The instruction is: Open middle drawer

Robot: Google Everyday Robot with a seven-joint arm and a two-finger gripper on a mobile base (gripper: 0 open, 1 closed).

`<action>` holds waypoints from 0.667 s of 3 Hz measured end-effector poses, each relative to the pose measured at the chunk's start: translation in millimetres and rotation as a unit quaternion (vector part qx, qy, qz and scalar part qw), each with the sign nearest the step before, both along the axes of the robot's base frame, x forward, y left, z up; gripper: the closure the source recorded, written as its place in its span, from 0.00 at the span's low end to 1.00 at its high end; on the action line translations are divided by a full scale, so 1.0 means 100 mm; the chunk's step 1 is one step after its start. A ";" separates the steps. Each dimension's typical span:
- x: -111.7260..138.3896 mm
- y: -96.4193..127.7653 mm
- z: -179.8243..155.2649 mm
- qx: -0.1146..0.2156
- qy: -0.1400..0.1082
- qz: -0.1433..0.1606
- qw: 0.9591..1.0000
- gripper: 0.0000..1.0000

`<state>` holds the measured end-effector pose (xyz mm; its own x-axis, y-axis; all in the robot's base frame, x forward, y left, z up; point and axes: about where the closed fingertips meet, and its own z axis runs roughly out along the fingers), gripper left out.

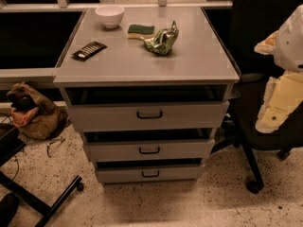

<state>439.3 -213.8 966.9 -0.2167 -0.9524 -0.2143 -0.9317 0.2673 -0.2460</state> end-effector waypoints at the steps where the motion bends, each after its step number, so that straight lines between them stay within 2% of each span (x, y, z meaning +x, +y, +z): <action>1: 0.00 0.00 0.00 0.001 -0.001 0.000 1.000 0.00; 2: -0.05 0.05 -0.23 0.020 0.011 0.003 1.000 0.00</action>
Offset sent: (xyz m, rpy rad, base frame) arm -0.0255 0.0222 -0.1199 0.1972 0.1470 0.0308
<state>434.1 -208.8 944.1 -0.2165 -0.9445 -0.2471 -0.9385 0.2711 -0.2139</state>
